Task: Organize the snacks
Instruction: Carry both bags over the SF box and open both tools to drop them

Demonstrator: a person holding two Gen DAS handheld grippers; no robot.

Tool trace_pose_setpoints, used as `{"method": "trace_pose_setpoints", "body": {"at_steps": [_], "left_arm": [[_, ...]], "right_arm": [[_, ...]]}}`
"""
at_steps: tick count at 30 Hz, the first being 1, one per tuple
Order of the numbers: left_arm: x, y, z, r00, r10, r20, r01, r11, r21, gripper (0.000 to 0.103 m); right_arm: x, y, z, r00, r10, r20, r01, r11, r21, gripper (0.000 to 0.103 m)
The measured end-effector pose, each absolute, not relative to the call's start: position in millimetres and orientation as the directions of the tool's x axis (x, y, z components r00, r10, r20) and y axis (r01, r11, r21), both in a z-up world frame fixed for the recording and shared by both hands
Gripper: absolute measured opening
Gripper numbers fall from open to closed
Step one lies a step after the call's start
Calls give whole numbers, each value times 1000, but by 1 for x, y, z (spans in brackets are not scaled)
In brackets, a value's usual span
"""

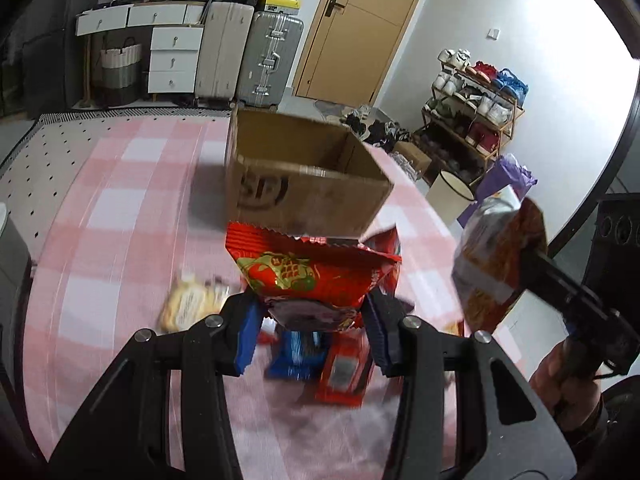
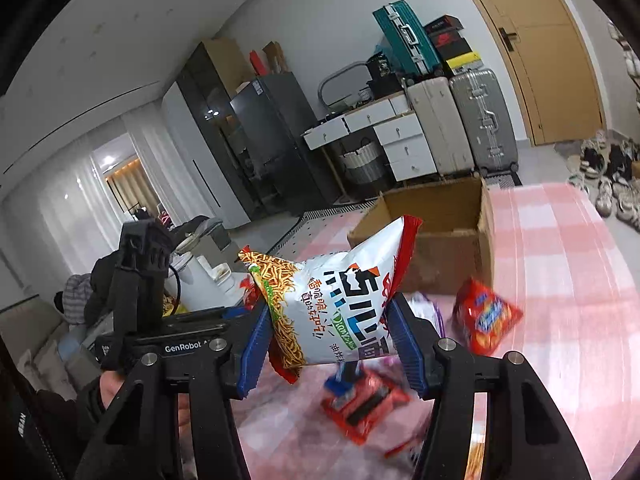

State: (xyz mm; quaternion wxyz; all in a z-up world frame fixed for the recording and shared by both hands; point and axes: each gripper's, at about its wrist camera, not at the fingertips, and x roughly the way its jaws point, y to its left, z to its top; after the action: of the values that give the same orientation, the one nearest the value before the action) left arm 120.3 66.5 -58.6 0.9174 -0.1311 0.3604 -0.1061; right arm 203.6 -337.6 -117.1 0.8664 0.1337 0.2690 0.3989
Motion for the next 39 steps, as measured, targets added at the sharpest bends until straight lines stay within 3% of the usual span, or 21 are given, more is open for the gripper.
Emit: {"method": "trace_pose_setpoints", "body": {"at_steps": [14,21,39], "left_arm": [[199,70,8,726,-277,-630,115,952,-285,42],[265,69,16,726,-270,-632,88,948,-305,42],[385,55,-49,631,-260,-731,83,959,-269,42]], "right_arm": [[290,-323,-77,536,764,-359,-622,645,444,57],[346,-307,-66,541,745,-391,-604,667,435,57],[431,-287,-110,544,690,-477,-520,724,454,57]]}}
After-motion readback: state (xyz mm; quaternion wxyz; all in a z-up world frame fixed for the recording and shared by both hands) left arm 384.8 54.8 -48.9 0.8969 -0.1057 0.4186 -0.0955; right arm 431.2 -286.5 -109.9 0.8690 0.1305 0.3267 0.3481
